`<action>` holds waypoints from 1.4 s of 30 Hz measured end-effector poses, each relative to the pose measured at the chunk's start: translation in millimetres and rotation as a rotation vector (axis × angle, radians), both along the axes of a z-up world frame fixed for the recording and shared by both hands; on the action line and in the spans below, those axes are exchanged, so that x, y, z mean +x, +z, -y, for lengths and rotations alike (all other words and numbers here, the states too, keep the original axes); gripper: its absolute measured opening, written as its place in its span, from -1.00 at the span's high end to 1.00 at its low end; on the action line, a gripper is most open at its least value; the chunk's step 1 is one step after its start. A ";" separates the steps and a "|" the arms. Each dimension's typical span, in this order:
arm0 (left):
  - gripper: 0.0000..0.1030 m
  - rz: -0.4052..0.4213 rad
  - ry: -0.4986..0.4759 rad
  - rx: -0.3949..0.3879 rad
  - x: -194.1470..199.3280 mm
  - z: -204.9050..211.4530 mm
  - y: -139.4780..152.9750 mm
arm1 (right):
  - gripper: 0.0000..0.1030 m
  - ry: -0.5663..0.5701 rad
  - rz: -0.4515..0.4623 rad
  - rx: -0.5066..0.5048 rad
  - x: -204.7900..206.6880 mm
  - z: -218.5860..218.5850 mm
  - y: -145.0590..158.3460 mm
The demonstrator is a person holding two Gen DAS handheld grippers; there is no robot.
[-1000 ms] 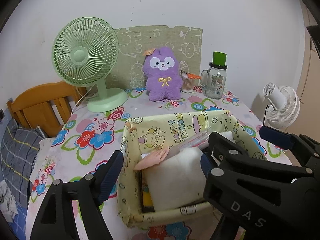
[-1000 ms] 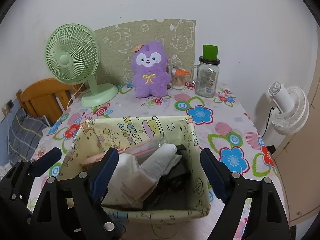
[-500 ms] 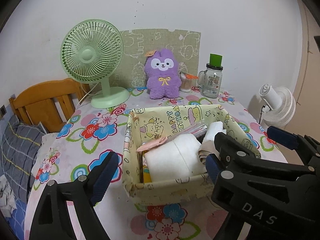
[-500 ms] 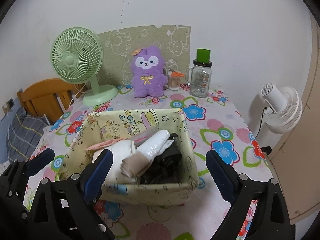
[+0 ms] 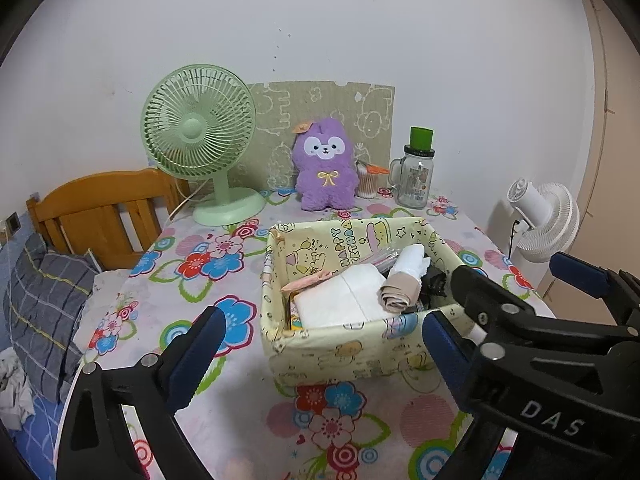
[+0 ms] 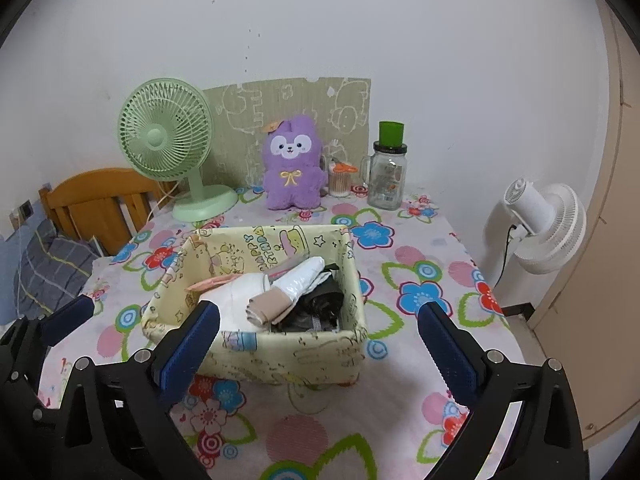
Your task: Organize soft objects
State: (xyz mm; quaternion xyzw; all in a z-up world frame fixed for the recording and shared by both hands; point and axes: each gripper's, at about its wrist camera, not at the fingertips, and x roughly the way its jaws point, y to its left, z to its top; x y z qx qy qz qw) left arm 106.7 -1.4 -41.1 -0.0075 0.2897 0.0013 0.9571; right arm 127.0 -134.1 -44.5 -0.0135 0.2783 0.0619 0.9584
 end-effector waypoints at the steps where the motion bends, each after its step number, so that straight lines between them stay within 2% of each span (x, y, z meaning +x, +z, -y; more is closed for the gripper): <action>1: -0.94 0.003 0.001 -0.001 -3.7 -0.4 0.9 | -0.95 -0.002 0.004 0.001 -3.6 1.1 0.8; 24: -0.99 0.104 0.013 0.013 -68.6 -0.4 25.0 | -0.99 -0.095 0.089 0.032 -73.8 38.3 21.3; 42: -0.99 0.181 0.036 0.011 -106.9 -12.8 41.5 | -0.99 -0.105 0.154 0.028 -116.1 45.3 32.7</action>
